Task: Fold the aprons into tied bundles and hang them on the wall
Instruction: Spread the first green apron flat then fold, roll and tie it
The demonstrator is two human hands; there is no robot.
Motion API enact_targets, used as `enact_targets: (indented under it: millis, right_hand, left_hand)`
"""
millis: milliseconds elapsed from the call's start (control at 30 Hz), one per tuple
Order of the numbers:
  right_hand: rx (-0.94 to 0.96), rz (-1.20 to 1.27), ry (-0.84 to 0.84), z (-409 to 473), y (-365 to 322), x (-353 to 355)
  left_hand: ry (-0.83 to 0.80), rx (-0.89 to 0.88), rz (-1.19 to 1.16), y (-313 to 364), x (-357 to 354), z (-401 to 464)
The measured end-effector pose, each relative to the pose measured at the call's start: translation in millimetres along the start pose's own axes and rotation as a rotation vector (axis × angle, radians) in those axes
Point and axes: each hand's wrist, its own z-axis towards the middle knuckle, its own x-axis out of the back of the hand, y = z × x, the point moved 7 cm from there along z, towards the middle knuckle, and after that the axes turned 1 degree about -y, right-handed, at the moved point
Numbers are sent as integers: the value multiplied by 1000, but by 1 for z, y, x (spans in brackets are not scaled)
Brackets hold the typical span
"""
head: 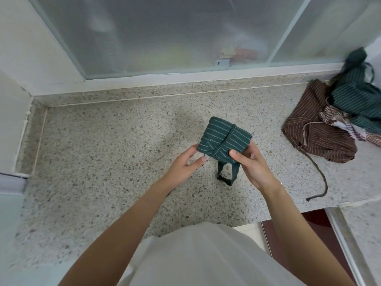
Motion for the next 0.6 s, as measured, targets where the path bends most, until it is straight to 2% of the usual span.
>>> enact_targets:
  millis: [67,200,300,367,433,500,533,600]
  right_hand:
    - [24,0,-11,-1,-3,-1]
    - [24,-18,-40,-4,-5,3]
    - [-14,-235,-223,-8,-5,-2]
    - [-56,-462,-400,-12,4,-13]
    - [-51,-659,-542,-14,18,-26]
    - [-26,-817,-599,-13,34,-37]
    - [-9,-895,-586,-10,41,-40]
    - [15,-1037,-451,0,47,-36]
  left_hand:
    - [-25,28,-38,4,-4,2]
    - [-20,202,-7,-18,19,-8]
    - [-54,320,140,-37,47,-15]
    - [-90,319,305,-30,59,-8]
    - [-181,253,579,-17,59,6]
    - [-272,93,908,5,46,22]
    - [-287,11,1024,17,37,28]
    - [-243,-109,1153,39,25,37]
